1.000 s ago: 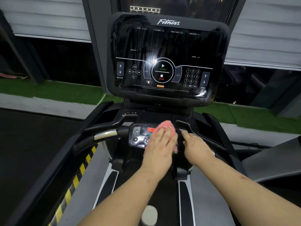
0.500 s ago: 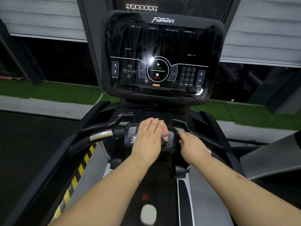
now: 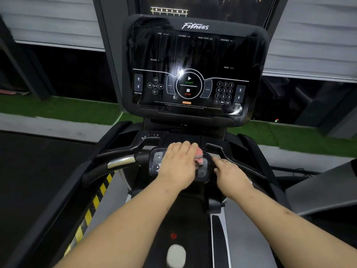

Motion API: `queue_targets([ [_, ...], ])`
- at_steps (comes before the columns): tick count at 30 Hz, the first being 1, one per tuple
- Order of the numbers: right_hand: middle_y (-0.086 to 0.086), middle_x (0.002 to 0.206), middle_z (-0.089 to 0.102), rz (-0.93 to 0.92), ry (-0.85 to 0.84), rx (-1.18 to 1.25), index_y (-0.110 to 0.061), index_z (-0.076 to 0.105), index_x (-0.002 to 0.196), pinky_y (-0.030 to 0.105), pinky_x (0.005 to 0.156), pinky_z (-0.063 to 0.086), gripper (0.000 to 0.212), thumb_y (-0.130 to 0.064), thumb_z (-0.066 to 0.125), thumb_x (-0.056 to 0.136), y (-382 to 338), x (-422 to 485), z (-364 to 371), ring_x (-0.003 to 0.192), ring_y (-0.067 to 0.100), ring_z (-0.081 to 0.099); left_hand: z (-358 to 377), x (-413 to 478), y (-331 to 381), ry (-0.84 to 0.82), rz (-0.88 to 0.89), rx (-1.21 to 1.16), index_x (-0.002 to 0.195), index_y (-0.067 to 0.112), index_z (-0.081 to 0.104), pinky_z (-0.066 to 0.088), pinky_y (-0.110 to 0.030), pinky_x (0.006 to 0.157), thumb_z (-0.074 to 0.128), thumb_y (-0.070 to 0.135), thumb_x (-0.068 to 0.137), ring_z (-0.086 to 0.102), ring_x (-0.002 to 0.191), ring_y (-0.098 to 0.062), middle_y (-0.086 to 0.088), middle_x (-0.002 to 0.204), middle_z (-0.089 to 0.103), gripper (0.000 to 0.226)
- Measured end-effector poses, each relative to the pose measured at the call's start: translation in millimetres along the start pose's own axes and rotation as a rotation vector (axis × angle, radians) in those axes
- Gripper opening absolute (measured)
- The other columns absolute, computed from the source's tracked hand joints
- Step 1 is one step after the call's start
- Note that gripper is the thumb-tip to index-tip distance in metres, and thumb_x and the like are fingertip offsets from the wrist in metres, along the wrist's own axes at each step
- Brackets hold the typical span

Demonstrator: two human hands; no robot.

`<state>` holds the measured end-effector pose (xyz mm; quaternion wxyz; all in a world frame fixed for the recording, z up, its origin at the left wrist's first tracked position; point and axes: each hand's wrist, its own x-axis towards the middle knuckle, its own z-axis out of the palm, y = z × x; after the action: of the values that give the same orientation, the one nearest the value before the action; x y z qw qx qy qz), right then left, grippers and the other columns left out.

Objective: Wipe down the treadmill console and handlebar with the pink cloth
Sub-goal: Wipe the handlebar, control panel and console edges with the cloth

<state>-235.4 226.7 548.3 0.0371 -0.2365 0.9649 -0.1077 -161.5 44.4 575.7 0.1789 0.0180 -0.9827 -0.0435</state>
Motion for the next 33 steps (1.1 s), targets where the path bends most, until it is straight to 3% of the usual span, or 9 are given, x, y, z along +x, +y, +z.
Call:
queue_targets([
  [3, 0.004, 0.146, 0.052, 0.012, -0.023, 0.003, -0.028, 0.034, 0.154, 0.044, 0.106, 0.046, 0.050, -0.026, 0.039, 0.105, 1, 1, 1, 0.128, 0.027, 0.053, -3, -9, -30, 0.031, -0.081, 0.003, 0.140, 0.019, 0.044, 0.034, -0.040, 0.110, 0.052, 0.025, 0.091, 0.051, 0.118, -0.024, -0.002, 0.128, 0.055, 0.050],
  [6, 0.004, 0.145, 0.052, 0.009, -0.021, 0.014, -0.029, 0.033, 0.155, 0.044, 0.105, 0.047, 0.050, -0.026, 0.039, 0.105, -1, 1, 1, 0.128, 0.027, 0.054, 0, -20, -52, 0.062, -0.209, -0.030, 0.144, 0.017, 0.042, 0.037, -0.042, 0.111, 0.049, 0.028, 0.096, 0.049, 0.123, -0.025, -0.004, 0.135, 0.053, 0.050],
  [10, 0.004, 0.144, 0.052, 0.019, -0.010, 0.001, -0.027, 0.033, 0.155, 0.044, 0.103, 0.048, 0.050, -0.025, 0.039, 0.105, -3, -1, 0, 0.126, 0.026, 0.054, 0, -20, -37, 0.060, -0.284, -0.004, 0.141, 0.015, 0.045, 0.033, -0.047, 0.115, 0.053, 0.027, 0.092, 0.046, 0.126, -0.029, -0.007, 0.135, 0.052, 0.052],
  [17, 0.005, 0.143, 0.053, 0.016, -0.016, -0.009, -0.024, 0.036, 0.154, 0.044, 0.103, 0.047, 0.050, -0.023, 0.041, 0.104, -6, -3, -1, 0.124, 0.026, 0.055, 6, -3, 23, 0.003, -0.091, -0.018, 0.138, 0.019, 0.047, 0.019, -0.048, 0.117, 0.064, 0.023, 0.078, 0.045, 0.124, -0.033, -0.008, 0.134, 0.051, 0.063],
  [21, 0.008, 0.131, 0.060, -0.004, -0.024, 0.008, -0.016, 0.055, 0.136, 0.040, 0.099, 0.048, 0.044, -0.008, 0.052, 0.093, -4, -2, -8, 0.117, 0.027, 0.060, 16, -4, 48, -0.034, 0.054, -0.038, 0.145, 0.018, 0.045, 0.011, -0.050, 0.124, 0.055, 0.019, 0.084, 0.032, 0.140, -0.037, -0.011, 0.149, 0.043, 0.062],
  [24, 0.009, 0.130, 0.062, -0.014, -0.038, -0.015, -0.011, 0.059, 0.130, 0.032, 0.098, 0.046, 0.038, -0.005, 0.053, 0.094, -3, -2, -12, 0.116, 0.026, 0.061, 25, -16, 51, -0.030, 0.118, -0.019, 0.154, 0.016, 0.039, 0.001, -0.050, 0.126, 0.048, 0.019, 0.089, 0.014, 0.154, -0.038, -0.013, 0.164, 0.028, 0.066],
  [28, 0.005, 0.137, 0.057, -0.037, -0.062, -0.024, -0.014, 0.050, 0.142, 0.031, 0.102, 0.044, 0.045, -0.011, 0.056, 0.098, -3, -3, -14, 0.124, 0.024, 0.058, 36, -42, 46, -0.033, 0.165, 0.029, 0.163, 0.015, 0.018, -0.001, -0.050, 0.126, 0.022, 0.025, 0.090, -0.007, 0.157, -0.032, -0.011, 0.171, 0.006, 0.074],
  [30, 0.001, 0.148, 0.050, -0.051, -0.054, -0.029, -0.022, 0.038, 0.154, 0.032, 0.111, 0.042, 0.054, -0.019, 0.052, 0.103, -2, -1, -10, 0.132, 0.021, 0.052, 43, -59, 44, -0.060, 0.190, 0.025, 0.164, 0.014, 0.010, 0.004, -0.051, 0.126, 0.018, 0.024, 0.090, -0.011, 0.157, -0.030, -0.011, 0.171, -0.001, 0.075],
  [33, 0.001, 0.150, 0.050, 0.004, -0.020, 0.080, -0.032, 0.033, 0.156, 0.040, 0.110, 0.044, 0.052, -0.030, 0.043, 0.106, 2, 1, -3, 0.134, 0.022, 0.052, 50, -75, 40, -0.102, 0.202, 0.003, 0.164, 0.014, 0.005, 0.007, -0.052, 0.127, 0.019, 0.023, 0.091, -0.012, 0.157, -0.030, -0.011, 0.171, -0.004, 0.075],
])
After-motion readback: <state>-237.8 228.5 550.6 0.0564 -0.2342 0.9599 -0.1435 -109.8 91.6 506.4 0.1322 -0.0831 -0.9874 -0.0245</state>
